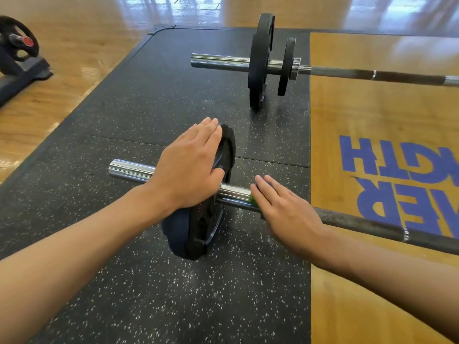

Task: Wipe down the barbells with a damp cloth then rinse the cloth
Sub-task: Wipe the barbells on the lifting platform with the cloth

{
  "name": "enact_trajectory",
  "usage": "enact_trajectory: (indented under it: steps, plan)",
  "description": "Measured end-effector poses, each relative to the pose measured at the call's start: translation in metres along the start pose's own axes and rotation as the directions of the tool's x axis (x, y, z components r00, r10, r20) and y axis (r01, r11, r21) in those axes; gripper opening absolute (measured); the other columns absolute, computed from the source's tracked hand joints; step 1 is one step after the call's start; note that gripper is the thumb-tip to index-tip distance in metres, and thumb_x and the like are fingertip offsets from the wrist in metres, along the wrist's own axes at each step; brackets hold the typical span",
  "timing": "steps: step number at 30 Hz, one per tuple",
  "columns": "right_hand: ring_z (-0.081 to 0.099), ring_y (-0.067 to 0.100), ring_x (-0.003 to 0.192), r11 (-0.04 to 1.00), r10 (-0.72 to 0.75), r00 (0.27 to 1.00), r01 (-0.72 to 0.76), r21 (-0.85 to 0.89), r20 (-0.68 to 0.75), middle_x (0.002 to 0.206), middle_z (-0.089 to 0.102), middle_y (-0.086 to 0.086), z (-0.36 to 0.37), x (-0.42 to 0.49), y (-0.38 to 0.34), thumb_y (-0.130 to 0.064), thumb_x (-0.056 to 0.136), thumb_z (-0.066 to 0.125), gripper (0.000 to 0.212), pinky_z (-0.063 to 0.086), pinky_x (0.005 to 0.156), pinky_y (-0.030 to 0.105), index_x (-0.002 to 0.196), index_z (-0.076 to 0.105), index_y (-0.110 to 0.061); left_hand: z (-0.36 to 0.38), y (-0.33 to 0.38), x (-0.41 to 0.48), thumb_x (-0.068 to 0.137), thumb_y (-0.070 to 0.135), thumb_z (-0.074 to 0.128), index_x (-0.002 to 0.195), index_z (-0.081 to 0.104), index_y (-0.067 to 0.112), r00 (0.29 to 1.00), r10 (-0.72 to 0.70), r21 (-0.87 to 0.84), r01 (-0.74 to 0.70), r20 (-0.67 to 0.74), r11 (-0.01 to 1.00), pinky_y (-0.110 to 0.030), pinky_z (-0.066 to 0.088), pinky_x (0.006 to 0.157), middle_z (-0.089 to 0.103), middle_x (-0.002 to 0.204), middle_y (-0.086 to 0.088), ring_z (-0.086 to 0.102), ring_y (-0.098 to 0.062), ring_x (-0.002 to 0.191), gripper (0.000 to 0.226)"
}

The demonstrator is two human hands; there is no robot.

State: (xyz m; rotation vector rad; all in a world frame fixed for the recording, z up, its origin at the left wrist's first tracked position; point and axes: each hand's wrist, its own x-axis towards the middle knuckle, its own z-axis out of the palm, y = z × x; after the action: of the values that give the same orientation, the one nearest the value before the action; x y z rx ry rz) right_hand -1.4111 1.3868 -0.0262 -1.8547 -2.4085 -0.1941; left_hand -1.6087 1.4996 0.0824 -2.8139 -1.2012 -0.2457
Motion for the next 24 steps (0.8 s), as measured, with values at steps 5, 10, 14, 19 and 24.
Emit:
enact_trajectory:
  steps: [5, 10, 14, 19, 24]
  plan:
    - [0.064, 0.034, 0.09, 0.839, 0.396, 0.873, -0.47, 0.275, 0.284, 0.094, 0.064, 0.01, -0.007, 0.055, -0.005, -0.015, 0.097, 0.045, 0.019, 0.055, 0.075, 0.041, 0.088, 0.061, -0.009, -0.002, 0.003, 0.001, 0.081, 0.031, 0.044, 0.151, 0.039, 0.001, 1.0, -0.011, 0.026, 0.011, 0.006, 1.0, -0.028, 0.013, 0.117, 0.037, 0.159, -0.014, 0.029, -0.026, 0.15, 0.076]
    - [0.056, 0.034, 0.079, 0.827, 0.476, 0.815, -0.542, 0.145, 0.33, 0.089, 0.061, 0.011, -0.01, 0.08, -0.014, -0.007, 0.09, 0.049, 0.01, 0.038, 0.064, 0.033, 0.084, 0.056, -0.011, -0.003, 0.004, -0.001, 0.08, 0.031, 0.046, 0.151, 0.04, 0.002, 1.0, -0.017, 0.031, 0.017, 0.019, 0.999, -0.028, 0.013, 0.117, 0.037, 0.158, -0.014, 0.029, -0.026, 0.15, 0.077]
    - [0.063, 0.028, 0.088, 0.951, 0.277, 0.956, -0.287, 0.117, 0.1, 0.109, 0.064, 0.006, 0.005, 0.056, -0.024, -0.006, 0.089, 0.055, 0.024, 0.042, 0.063, 0.034, 0.113, 0.057, -0.011, -0.004, 0.005, -0.004, 0.079, 0.032, 0.047, 0.15, 0.041, 0.001, 1.0, -0.021, 0.041, 0.02, 0.023, 0.999, -0.029, 0.016, 0.118, 0.039, 0.157, -0.014, 0.03, -0.026, 0.149, 0.078]
    - [0.06, 0.037, 0.122, 0.996, 0.034, 0.997, -0.029, 0.084, -0.063, 0.138, 0.06, 0.018, 0.01, 0.012, -0.007, -0.002, 0.087, 0.061, 0.052, 0.053, 0.102, 0.044, 0.138, 0.055, 0.001, -0.004, 0.005, -0.004, 0.079, 0.032, 0.05, 0.149, 0.041, 0.001, 1.0, -0.015, 0.054, 0.014, 0.021, 0.998, -0.03, 0.017, 0.116, 0.039, 0.157, -0.015, 0.031, -0.027, 0.149, 0.078]
    - [0.057, 0.032, 0.085, 0.816, 0.442, 0.811, -0.541, 0.202, 0.384, 0.104, 0.065, 0.011, -0.024, 0.07, -0.017, -0.016, 0.095, 0.046, 0.018, 0.043, 0.069, 0.034, 0.081, 0.055, -0.01, -0.004, 0.004, -0.003, 0.079, 0.03, 0.057, 0.149, 0.041, 0.0, 0.999, -0.014, 0.06, 0.012, 0.03, 0.998, -0.029, 0.016, 0.117, 0.039, 0.157, -0.015, 0.031, -0.027, 0.149, 0.077]
